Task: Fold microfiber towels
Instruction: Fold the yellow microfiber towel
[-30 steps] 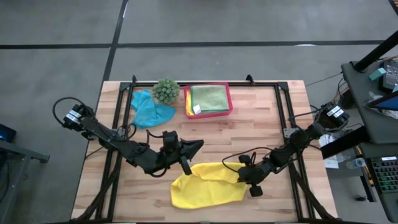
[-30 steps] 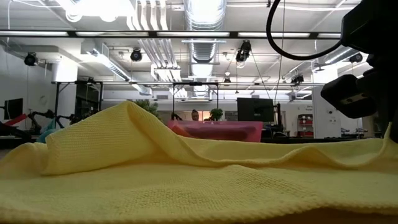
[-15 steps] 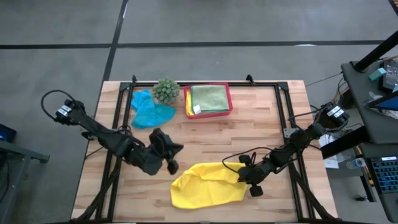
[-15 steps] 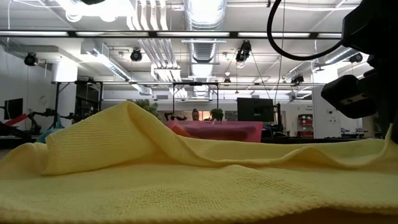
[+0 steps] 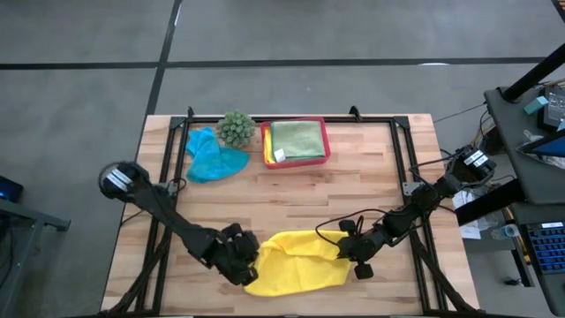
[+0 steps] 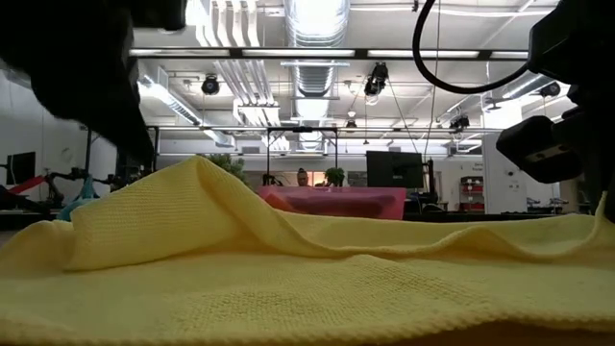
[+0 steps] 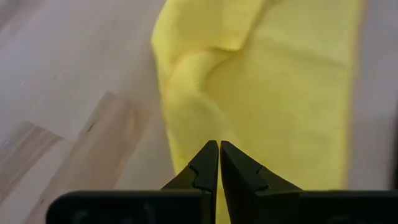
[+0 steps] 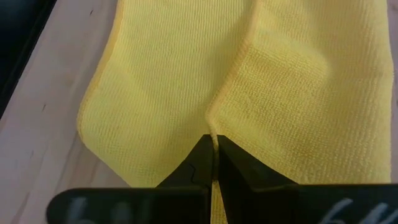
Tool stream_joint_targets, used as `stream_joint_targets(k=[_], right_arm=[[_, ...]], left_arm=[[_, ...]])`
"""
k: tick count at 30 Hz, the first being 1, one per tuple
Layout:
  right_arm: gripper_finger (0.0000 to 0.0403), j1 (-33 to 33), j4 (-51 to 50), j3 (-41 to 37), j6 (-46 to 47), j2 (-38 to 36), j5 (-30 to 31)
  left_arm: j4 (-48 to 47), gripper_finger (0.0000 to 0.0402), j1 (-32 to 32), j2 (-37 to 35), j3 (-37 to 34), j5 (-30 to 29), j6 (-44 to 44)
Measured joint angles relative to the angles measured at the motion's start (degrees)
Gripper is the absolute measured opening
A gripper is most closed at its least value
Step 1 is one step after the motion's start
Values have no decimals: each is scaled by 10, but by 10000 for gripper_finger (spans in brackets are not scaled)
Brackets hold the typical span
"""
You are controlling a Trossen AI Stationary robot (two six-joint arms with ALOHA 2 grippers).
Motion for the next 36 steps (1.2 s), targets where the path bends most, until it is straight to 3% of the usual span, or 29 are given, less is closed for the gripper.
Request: stream_joint_targets(k=[7, 15, 20, 26, 30, 36], right_arm=[[9, 0, 1, 0, 4, 0, 0], [9, 0, 3, 0, 4, 0, 0], [9, 0, 2, 0, 4, 0, 1], [9, 0, 0, -4, 3, 0, 1], [9, 0, 0, -6, 4, 0, 1], [9, 0, 1, -7, 4, 0, 1]], left_arm=[[17, 3, 2, 54, 4, -5, -2], [211, 3, 3, 82, 6, -5, 103], [205, 3, 9, 92, 6, -9, 93], [82, 3, 3, 15, 33, -5, 44], [9, 4, 4, -29, 14, -9, -17], [39, 45, 8, -29, -24, -29, -39]])
